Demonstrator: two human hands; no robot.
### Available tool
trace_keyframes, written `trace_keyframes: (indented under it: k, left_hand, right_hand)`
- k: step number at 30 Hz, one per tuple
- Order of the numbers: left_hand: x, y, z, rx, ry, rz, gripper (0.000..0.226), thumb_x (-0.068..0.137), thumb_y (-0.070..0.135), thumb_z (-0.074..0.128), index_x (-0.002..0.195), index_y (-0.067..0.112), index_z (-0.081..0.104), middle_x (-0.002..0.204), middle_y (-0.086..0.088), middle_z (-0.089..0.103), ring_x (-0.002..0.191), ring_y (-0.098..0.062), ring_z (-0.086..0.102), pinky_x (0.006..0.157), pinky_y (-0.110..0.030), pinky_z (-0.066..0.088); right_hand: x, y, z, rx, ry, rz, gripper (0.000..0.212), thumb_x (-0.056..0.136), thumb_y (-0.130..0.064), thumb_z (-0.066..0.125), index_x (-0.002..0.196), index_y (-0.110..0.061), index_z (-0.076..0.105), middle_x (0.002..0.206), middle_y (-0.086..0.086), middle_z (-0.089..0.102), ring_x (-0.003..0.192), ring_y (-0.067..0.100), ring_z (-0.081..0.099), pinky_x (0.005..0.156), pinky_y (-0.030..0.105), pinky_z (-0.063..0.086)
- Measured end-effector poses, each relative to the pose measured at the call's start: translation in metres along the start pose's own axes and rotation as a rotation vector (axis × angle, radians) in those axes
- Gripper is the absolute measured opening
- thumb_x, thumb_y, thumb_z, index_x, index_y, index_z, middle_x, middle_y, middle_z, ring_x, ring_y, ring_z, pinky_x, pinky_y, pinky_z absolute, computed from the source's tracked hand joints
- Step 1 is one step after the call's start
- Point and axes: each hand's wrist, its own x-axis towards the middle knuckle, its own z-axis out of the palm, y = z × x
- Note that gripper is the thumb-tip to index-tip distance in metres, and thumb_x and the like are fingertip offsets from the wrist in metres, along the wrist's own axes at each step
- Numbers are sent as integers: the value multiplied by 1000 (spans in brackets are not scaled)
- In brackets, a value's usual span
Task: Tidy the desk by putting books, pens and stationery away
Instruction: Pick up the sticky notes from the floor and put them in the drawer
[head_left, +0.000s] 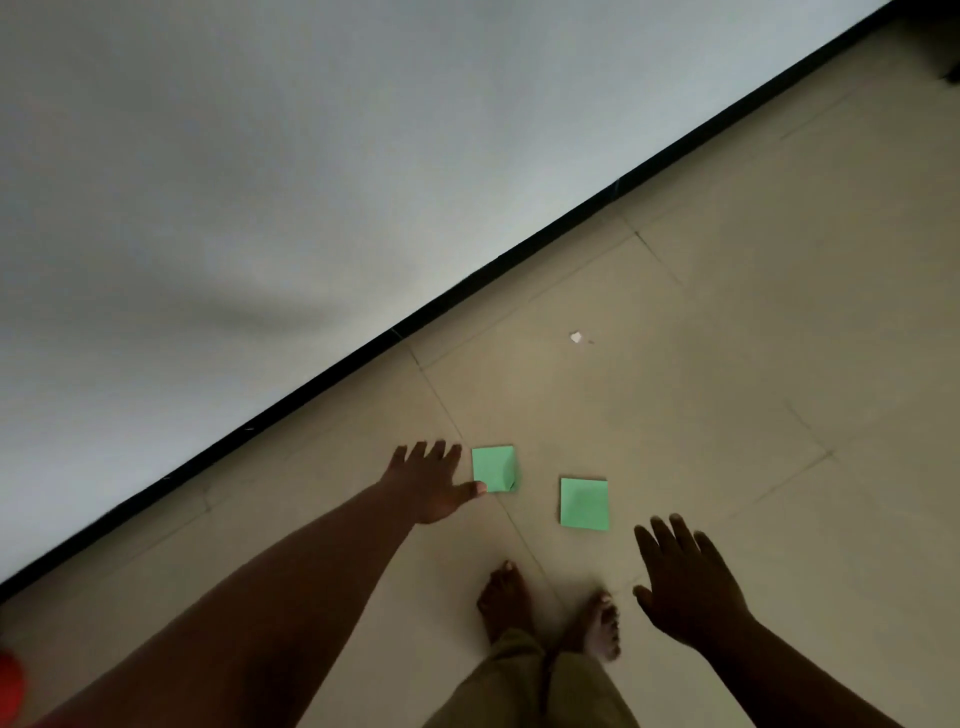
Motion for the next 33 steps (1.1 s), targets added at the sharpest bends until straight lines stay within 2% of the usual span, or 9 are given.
trace_keyframes:
  k: [2,4,6,9,14,24,26,30,33]
  left_hand:
    - [44,-3,16,-30,-6,-22,81,91,68,23,153,19,5,161,-8,5,147,-30,8,118,-49,8]
    - [83,-3,39,-27,-20,-33,80,91,67,27,152,16,12,161,-10,9,146,-31,12,118,-48,13]
    - [114,-1,64,-8,-1,-22,79,91,66,33,148,12,23,157,-12,19,143,-31,21,114,-47,21]
    - [154,7,103,-39,100,27,76,88,61,46,140,6,32,143,-15,40,129,-31,40,104,-42,35]
    - [210,15,146,9,148,95,82,85,54,58,141,4,26,152,-19,25,138,-35,27,107,-46,32]
    - [263,25,194,47,181,29,100,78,44,72,148,6,11,157,-17,15,144,-36,16,106,-53,34]
    - [268,23,200,67,191,5,103,77,45,72,149,8,8,158,-15,13,145,-36,14,101,-55,39]
    - [277,22,208,68,150,-39,109,78,47,70,151,11,-2,159,-11,5,145,-38,6,92,-59,44]
    - [282,29,211,101,215,-45,108,72,44,77,150,14,7,150,-16,22,137,-38,25,87,-55,49]
  right_hand:
    - [43,-6,12,25,23,-5,80,73,-50,68,138,-10,44,144,17,44,137,37,35,106,51,35]
    - [83,-9,32,37,48,-12,76,86,-47,52,146,-12,25,155,14,25,144,35,17,114,46,21]
    - [114,-13,50,18,65,3,72,86,-47,50,144,-12,26,151,13,31,140,35,26,110,45,27]
    - [153,-16,77,25,51,8,59,84,-43,51,133,-13,38,126,10,52,113,30,50,90,40,43]
    - [202,-21,112,-12,44,21,54,80,-41,59,122,-10,46,113,11,56,97,30,56,75,37,43]
    - [265,-25,157,-94,87,23,85,76,-39,67,142,-7,25,141,18,39,121,36,44,89,42,41]
    - [269,-27,165,-159,87,17,73,76,-34,67,136,-8,35,131,15,49,114,34,50,88,40,42]
    - [269,-21,182,-212,144,41,50,58,-26,77,102,-9,61,77,6,64,71,27,61,71,34,46]
    - [264,-14,189,-179,196,-11,24,58,-25,77,73,-13,63,69,5,60,66,27,58,66,32,43]
